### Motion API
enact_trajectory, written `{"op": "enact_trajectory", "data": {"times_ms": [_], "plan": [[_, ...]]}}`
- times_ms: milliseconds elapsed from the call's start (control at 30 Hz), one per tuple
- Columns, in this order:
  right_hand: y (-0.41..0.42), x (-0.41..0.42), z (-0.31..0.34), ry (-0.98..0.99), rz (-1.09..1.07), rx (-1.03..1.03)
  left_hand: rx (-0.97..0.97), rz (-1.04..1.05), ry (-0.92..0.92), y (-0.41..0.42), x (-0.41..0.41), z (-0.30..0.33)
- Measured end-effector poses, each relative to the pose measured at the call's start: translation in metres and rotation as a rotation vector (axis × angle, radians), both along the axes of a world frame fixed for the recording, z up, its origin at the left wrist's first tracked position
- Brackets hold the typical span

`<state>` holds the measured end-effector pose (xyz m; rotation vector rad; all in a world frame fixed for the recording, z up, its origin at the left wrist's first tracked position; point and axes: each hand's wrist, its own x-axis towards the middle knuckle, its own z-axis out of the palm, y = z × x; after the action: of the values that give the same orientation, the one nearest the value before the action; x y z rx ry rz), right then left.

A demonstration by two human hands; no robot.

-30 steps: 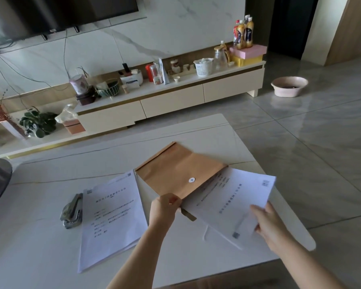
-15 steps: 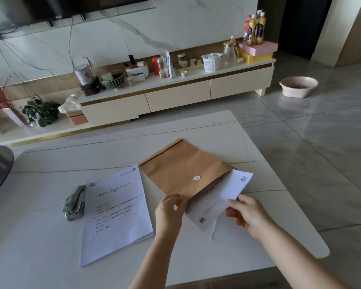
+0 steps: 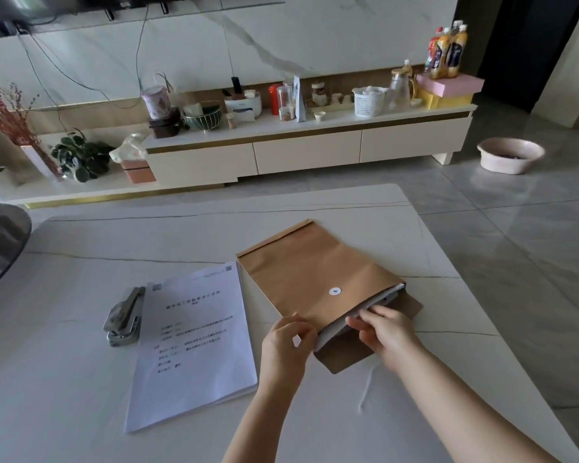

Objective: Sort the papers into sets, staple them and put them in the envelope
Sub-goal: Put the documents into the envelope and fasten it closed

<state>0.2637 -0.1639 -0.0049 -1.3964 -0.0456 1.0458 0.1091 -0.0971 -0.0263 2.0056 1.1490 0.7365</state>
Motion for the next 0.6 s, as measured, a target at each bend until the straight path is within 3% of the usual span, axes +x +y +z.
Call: {"op": "enact_trajectory", "data": {"times_ms": [133, 333, 600], "plan": [[0.001, -0.004, -0.004, 0.067, 0.036, 0.052, -0.026, 0.014, 0.033, 0.005, -0.001, -0.007], [-0.004, -0.019, -0.004, -0.126, 0.166, -0.119, -0.099, 0.051, 0.058, 0.014, -0.026, -0.007], [0.043, -0.086, 0.005, -0.277, 0.419, -0.099, -0.181, 0.353, -0.031, 0.027, -0.104, 0.002]]}}
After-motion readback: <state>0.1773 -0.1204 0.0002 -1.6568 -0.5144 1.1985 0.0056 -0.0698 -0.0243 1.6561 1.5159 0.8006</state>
